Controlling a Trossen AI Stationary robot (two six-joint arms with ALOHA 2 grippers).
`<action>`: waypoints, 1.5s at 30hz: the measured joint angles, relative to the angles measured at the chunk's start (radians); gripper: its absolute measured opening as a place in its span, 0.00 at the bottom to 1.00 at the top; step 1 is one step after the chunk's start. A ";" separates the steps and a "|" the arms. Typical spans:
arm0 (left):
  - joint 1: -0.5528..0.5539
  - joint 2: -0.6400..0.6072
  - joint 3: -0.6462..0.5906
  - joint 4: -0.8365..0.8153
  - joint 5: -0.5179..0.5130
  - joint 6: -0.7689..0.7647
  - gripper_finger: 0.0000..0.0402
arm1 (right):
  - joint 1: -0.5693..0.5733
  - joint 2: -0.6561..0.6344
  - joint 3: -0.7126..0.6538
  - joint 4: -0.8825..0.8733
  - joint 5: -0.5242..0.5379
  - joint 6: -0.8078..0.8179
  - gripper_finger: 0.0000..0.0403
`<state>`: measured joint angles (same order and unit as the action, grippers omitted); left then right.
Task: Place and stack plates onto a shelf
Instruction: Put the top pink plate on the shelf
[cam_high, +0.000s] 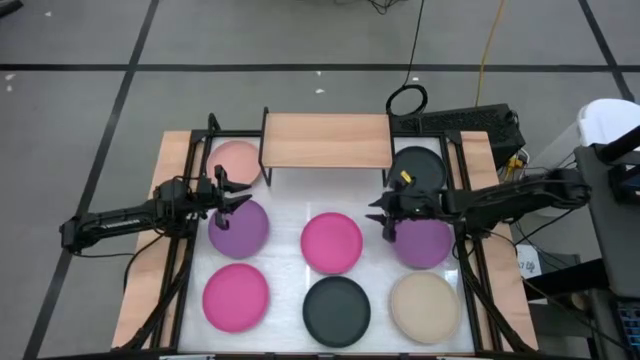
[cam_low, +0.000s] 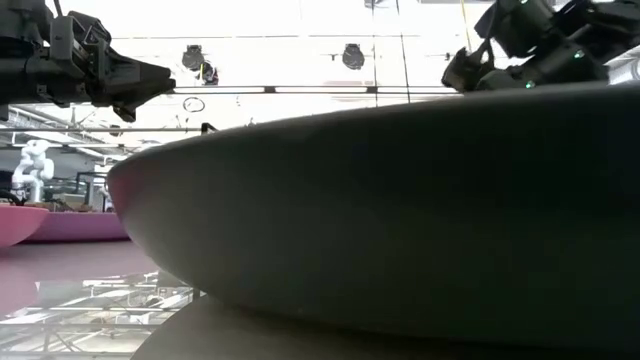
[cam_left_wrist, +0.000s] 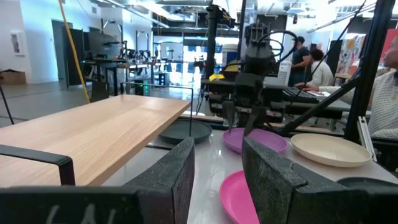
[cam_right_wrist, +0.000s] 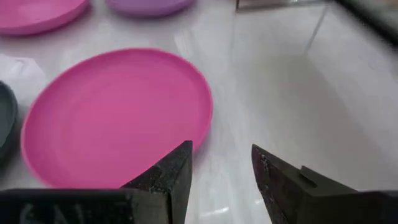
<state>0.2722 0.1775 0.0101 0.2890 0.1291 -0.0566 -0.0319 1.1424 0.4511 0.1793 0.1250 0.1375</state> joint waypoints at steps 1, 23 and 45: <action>0.000 0.000 0.000 0.000 0.000 0.000 0.34 | -0.002 0.019 0.008 0.001 -0.008 0.011 0.36; 0.000 0.000 0.000 -0.001 0.000 0.000 0.34 | -0.048 0.301 0.109 0.026 -0.116 0.141 0.36; 0.000 0.000 0.000 0.000 0.000 0.000 0.34 | -0.053 0.431 0.170 0.043 -0.153 0.163 0.04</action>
<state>0.2723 0.1773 0.0101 0.2886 0.1295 -0.0566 -0.0845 1.5734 0.6212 0.2218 -0.0277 0.3008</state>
